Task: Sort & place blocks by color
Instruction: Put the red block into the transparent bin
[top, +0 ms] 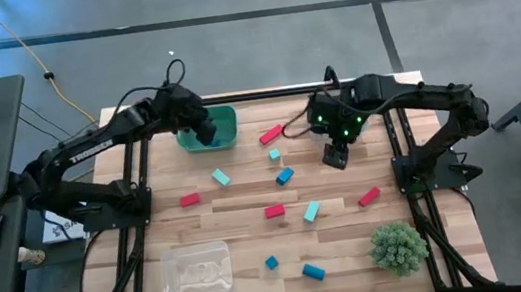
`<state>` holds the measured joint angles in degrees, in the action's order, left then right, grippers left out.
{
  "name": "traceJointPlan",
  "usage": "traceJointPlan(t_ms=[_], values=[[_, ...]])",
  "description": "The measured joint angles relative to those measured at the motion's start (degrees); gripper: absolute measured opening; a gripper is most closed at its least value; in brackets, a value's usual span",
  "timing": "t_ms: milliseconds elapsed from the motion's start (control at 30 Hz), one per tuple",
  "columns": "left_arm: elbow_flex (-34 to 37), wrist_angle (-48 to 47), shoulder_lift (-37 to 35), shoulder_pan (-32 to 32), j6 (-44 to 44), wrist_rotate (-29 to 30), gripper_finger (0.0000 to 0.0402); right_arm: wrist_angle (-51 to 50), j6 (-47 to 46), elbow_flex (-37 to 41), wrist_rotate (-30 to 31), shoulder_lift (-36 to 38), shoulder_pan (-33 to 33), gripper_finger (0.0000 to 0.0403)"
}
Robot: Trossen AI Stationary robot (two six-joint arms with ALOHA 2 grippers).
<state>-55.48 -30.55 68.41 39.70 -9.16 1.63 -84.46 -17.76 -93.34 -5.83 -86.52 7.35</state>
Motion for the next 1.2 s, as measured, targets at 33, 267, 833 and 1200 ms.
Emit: traceJointPlan(t_ms=[33, 267, 833, 1200], values=[[0.0, -0.2, -0.6, 0.0, 0.5, 0.0, 0.009, 0.0, -0.1, 0.0, 1.0, 0.0, -1.1, 0.0209], [0.0, -2.6, -2.2, 0.0, 1.9, 0.0, 0.009, -5.8, -3.4, 0.0, 5.9, -1.3, -7.8, 0.0224], [0.0, -4.4, -2.2, 0.0, 3.4, 0.1, 0.009, -2.8, 13.3, 17.6, 8.2, -1.8, -18.2, 0.024], [0.0, -4.2, -2.2, 0.0, 3.4, 0.3, 0.009, 9.2, 13.3, 29.8, 3.4, -1.8, -20.5, 0.024]])
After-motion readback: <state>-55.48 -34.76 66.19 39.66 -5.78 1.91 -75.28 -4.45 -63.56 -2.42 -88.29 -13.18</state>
